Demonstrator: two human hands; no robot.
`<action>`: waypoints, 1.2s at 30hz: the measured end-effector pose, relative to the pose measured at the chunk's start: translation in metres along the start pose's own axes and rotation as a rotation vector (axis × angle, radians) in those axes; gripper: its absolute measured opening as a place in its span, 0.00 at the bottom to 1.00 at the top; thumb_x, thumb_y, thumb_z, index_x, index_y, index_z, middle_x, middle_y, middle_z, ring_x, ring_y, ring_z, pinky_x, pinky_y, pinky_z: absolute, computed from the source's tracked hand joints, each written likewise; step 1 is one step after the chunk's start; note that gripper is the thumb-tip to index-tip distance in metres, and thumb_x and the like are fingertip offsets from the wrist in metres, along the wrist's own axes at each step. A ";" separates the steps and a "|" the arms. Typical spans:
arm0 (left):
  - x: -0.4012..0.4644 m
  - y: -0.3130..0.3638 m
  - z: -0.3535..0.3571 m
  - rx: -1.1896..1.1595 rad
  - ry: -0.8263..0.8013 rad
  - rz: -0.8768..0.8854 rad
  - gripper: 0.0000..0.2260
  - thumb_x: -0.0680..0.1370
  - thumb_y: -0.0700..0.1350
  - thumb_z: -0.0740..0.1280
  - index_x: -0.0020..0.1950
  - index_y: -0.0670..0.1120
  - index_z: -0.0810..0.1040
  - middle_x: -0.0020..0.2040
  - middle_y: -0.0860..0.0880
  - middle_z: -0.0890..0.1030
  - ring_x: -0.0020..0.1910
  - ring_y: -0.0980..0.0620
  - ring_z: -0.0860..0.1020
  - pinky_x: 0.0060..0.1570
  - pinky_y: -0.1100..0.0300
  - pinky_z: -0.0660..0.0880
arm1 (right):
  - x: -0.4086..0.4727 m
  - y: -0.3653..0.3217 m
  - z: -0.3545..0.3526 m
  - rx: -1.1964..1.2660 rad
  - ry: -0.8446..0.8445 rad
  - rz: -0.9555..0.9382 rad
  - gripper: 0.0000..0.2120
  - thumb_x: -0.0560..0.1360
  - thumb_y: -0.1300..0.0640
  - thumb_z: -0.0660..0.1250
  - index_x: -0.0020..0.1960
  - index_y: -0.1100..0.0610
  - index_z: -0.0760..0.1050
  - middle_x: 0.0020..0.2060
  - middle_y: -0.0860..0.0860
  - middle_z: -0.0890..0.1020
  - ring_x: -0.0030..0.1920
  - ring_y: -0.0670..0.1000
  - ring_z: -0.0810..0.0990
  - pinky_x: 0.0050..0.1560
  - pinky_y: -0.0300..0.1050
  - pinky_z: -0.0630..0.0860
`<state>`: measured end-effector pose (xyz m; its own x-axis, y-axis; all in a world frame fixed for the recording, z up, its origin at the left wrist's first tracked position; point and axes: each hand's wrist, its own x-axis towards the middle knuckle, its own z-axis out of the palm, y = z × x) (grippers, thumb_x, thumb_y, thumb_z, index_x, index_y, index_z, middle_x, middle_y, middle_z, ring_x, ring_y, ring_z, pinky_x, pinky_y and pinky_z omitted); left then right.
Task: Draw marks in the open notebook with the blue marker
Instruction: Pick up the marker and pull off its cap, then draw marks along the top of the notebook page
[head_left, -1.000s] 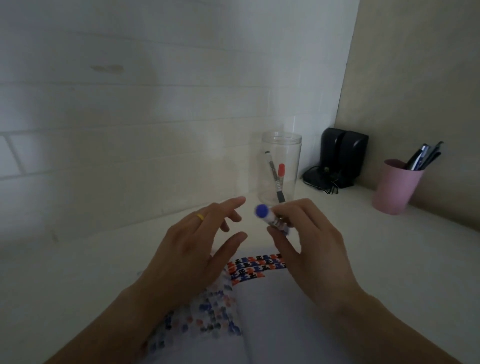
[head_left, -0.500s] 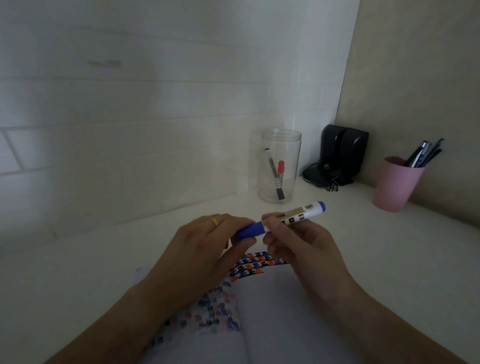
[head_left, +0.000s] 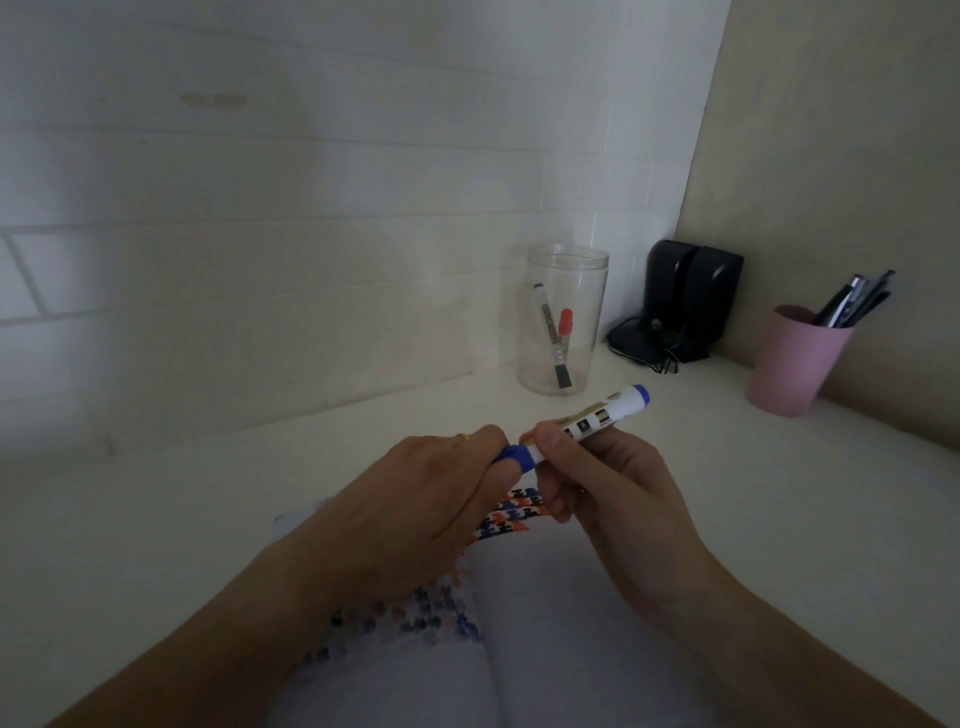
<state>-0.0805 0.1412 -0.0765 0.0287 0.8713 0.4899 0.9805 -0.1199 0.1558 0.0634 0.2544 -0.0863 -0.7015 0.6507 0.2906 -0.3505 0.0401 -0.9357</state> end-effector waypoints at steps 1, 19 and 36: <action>-0.001 0.000 -0.001 -0.024 0.001 0.002 0.12 0.83 0.57 0.46 0.46 0.54 0.63 0.32 0.58 0.69 0.28 0.54 0.71 0.31 0.69 0.63 | 0.000 0.000 0.000 0.002 -0.005 0.003 0.17 0.71 0.51 0.70 0.42 0.67 0.80 0.28 0.56 0.77 0.29 0.49 0.73 0.31 0.40 0.72; -0.021 -0.015 -0.014 -0.303 0.216 -0.115 0.20 0.84 0.59 0.47 0.39 0.52 0.67 0.29 0.50 0.72 0.29 0.52 0.69 0.31 0.60 0.65 | 0.008 -0.015 -0.025 0.218 0.092 0.033 0.10 0.73 0.56 0.68 0.44 0.61 0.85 0.30 0.54 0.76 0.32 0.50 0.72 0.32 0.40 0.72; -0.019 -0.033 0.009 -0.162 -0.132 -0.129 0.11 0.78 0.57 0.67 0.59 0.58 0.77 0.52 0.60 0.80 0.50 0.61 0.77 0.50 0.64 0.74 | -0.001 0.006 -0.033 -0.462 0.081 0.139 0.03 0.73 0.63 0.74 0.46 0.58 0.84 0.34 0.59 0.86 0.32 0.51 0.83 0.37 0.42 0.83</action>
<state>-0.1117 0.1328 -0.0989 -0.0589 0.9378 0.3421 0.9342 -0.0691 0.3501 0.0824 0.2787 -0.0986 -0.6652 0.7300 0.1568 0.0684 0.2687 -0.9608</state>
